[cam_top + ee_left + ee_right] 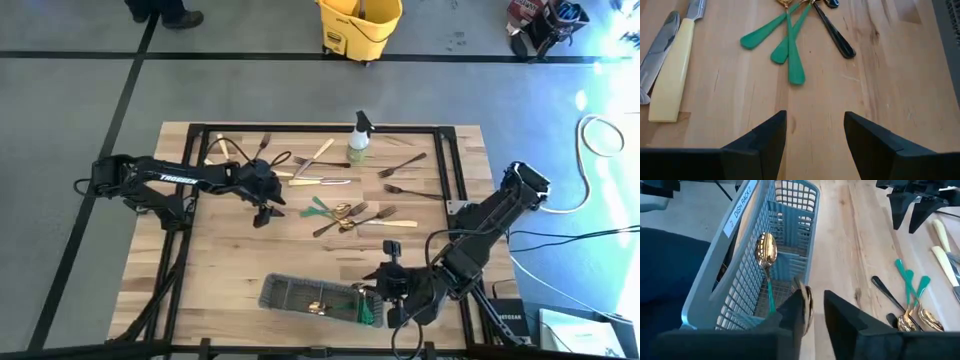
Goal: Sort silverware
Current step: Put the top green spoon into the gray cutlery rack
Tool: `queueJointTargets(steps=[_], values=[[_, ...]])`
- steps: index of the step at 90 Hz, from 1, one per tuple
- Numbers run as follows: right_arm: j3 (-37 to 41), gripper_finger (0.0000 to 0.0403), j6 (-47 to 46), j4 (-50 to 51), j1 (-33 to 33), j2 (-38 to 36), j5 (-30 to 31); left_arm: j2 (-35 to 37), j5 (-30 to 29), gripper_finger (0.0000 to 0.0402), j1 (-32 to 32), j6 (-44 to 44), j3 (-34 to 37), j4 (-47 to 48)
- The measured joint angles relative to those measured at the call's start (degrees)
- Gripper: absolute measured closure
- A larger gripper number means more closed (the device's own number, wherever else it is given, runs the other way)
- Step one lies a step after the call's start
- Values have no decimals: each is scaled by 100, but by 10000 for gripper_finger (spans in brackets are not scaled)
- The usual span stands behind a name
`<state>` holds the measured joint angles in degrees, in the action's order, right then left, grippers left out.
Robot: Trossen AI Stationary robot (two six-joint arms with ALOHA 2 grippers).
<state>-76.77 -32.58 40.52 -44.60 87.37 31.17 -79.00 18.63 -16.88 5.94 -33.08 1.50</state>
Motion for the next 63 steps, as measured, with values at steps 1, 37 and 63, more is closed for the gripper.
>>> queueJointTargets(steps=[1, 37, 63], values=[[0, 324, -1, -1, 0, 0, 6, 0, 0, 218, 0, -1, 0, 0], [1, 224, 5, -123, 0, -15, 281, 0, 1, 218, 0, -1, 0, 0], [2, 203, 378, -160, 0, -279, 624, 0, 0, 218, 0, 1, 0, 0]])
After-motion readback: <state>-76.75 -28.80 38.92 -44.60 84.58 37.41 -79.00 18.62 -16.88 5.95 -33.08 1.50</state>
